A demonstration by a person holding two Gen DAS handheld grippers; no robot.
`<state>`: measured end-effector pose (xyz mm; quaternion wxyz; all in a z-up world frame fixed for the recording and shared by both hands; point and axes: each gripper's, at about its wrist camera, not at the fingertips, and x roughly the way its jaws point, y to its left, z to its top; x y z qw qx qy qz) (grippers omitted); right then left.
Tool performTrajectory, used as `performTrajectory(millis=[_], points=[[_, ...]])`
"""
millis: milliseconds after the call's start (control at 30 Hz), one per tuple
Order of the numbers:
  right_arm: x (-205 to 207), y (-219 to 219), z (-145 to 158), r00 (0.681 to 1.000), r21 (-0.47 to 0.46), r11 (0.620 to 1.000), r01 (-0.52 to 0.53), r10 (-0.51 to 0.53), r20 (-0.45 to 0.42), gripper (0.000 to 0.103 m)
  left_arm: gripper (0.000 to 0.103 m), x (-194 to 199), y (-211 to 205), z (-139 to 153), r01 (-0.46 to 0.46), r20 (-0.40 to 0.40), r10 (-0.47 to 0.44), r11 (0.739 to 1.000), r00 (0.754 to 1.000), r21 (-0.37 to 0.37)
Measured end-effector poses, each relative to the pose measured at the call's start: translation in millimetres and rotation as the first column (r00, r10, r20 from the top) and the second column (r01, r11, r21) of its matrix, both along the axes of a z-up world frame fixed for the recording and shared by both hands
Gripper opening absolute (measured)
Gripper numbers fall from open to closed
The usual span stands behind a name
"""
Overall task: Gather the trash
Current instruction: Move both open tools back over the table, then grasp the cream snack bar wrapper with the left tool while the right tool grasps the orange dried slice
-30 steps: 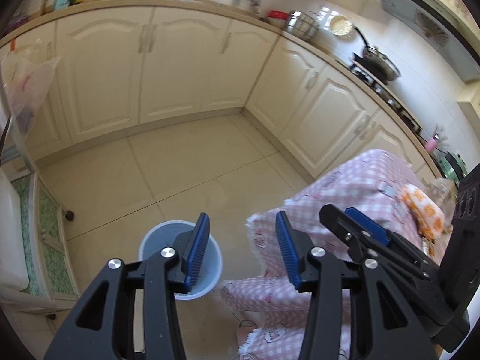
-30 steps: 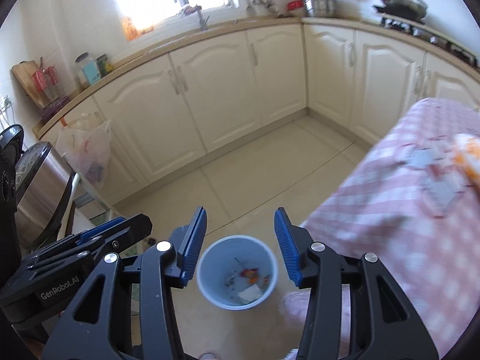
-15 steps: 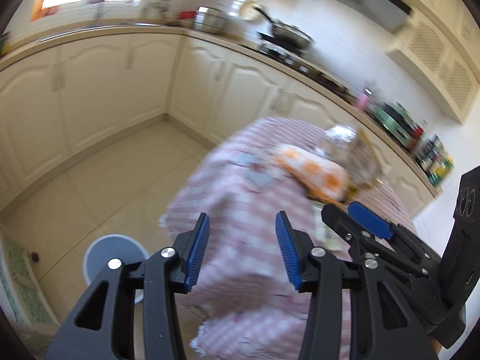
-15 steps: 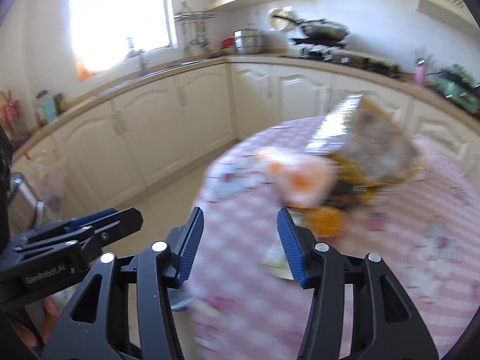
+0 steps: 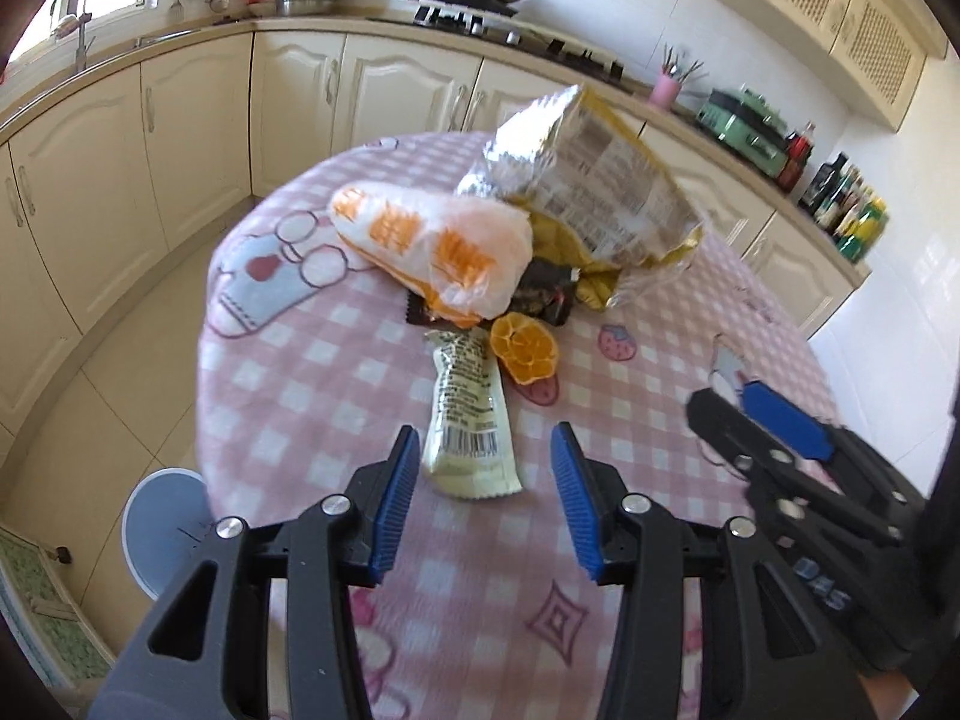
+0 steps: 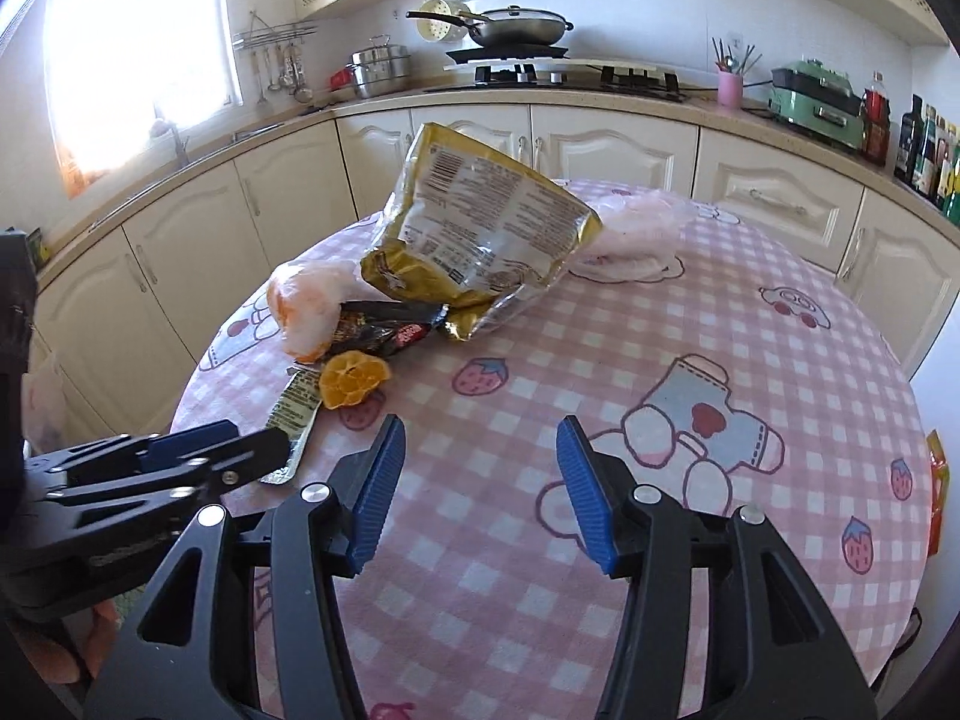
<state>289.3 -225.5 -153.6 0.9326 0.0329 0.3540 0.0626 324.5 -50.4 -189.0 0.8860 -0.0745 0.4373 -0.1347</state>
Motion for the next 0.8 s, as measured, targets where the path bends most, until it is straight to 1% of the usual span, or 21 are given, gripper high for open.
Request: performTrajectory(millis=[100,133,167,200,233,267,367,500,633,800], points=[[3.1,-5.6,-1.9,1.0,0.016,1.0,-0.008,0.008,-0.011,0.051,0.044,5.1,-8.1,-6.2,-0.006,0.012,0.006,0.999,1.0,0.045],[4.7,-5.4,-2.5,1.0,0.017,1.0,-0.011,0.011,-0.017,0.051,0.043,6.9,-10.4,-6.6,-0.006,0.015,0.005,0.998,1.0,0.055],[5.1,-6.3,-2.8,1.0,0.017,1.0,-0.013,0.013,-0.019,0.051,0.033,8.3,-13.2,-6.8,-0.007,0.02,0.005,0.996,1.0,0.083],[5.4,-6.2,-2.8,1.0,0.02,1.0,-0.014,0.015,-0.02,0.051,0.027,9.0,-15.1,-7.1,-0.009,0.022,0.007,0.994,1.0,0.108],[6.6,-5.7,-2.9,1.0,0.024,1.0,-0.018,0.019,-0.025,0.051,0.015,9.9,-15.9,-7.8,-0.011,0.024,0.008,0.991,1.0,0.13],[8.6,-4.2,-3.2,0.999,0.027,0.999,-0.023,0.024,-0.029,0.052,0.012,10.9,-15.2,-7.9,-0.009,0.027,0.005,0.991,1.0,0.134],[13.2,2.3,-4.3,0.998,0.03,0.999,-0.041,0.042,-0.043,0.052,0.007,8.7,-3.5,-7.3,-0.009,0.027,0.007,0.997,1.0,0.075],[22.4,15.5,-8.8,0.993,0.07,0.994,-0.086,0.091,-0.08,0.052,0.005,1.0,19.3,-3.9,-0.037,0.038,0.037,0.999,0.999,-0.001],[31.8,32.1,-11.6,0.985,0.091,0.988,-0.125,0.134,-0.11,0.052,0.005,-6.3,40.4,3.8,-0.077,0.06,0.078,0.997,0.995,-0.018],[44.2,54.8,-11.4,0.98,0.07,0.987,-0.145,0.153,-0.124,0.052,0.005,-7.5,61.9,10.5,-0.115,0.076,0.117,0.993,0.99,-0.024]])
